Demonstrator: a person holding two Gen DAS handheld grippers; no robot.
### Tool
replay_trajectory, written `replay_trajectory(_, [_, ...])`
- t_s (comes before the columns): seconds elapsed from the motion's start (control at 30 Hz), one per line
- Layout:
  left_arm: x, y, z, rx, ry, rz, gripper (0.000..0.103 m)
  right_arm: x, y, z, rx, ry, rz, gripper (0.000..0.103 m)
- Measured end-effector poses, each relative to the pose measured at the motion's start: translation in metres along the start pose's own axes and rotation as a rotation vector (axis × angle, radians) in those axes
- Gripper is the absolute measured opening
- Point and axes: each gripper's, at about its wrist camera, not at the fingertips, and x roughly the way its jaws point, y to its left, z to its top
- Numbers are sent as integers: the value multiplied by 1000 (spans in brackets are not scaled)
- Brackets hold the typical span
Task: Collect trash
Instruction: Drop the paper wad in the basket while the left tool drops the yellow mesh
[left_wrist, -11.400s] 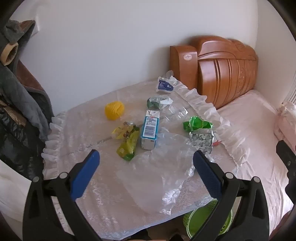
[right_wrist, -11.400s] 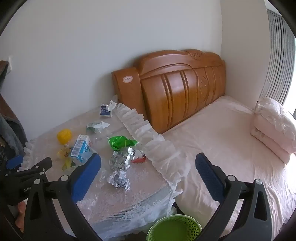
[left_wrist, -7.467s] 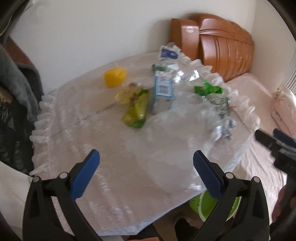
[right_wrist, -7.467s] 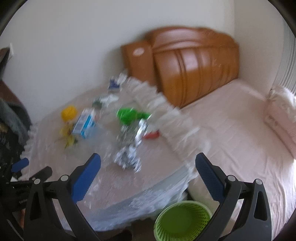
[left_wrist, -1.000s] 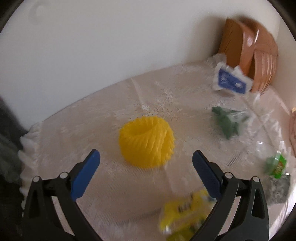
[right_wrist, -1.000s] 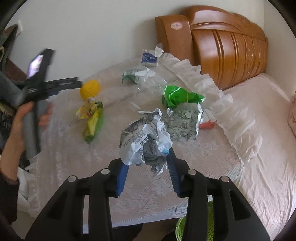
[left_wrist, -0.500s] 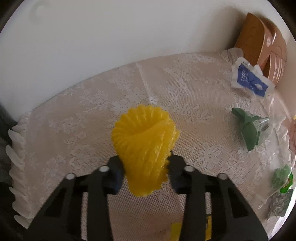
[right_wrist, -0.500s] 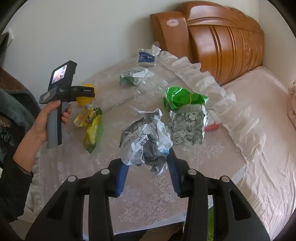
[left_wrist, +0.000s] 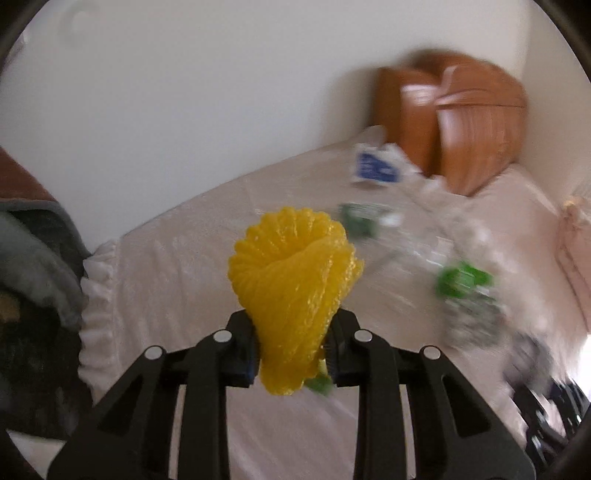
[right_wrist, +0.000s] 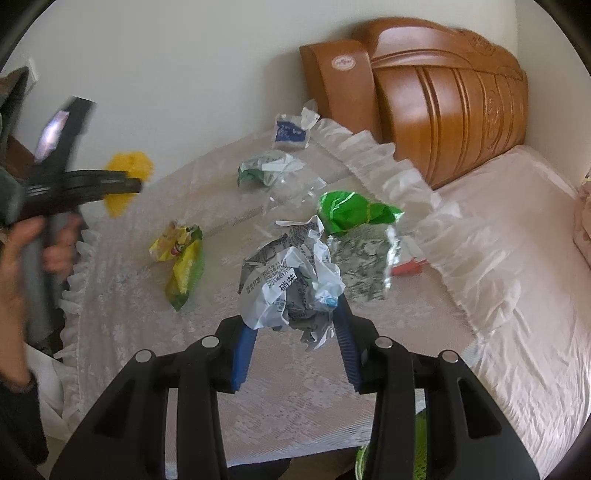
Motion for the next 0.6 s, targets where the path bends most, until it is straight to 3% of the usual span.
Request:
replay_trajectory(0.13, [-62,-48,-31,32,-41,-67,27,-29,-20,-5,13,-50,0,42])
replay_trajectory(0.27, [-96,-90,-56,97,-62,-122,27,-65,-46,-17,22,-98,-19,42])
replay_trajectory(0.6, [-111,-161,-81,228,-49,-192,27,-110,-124,-61,88,-94,-127,43])
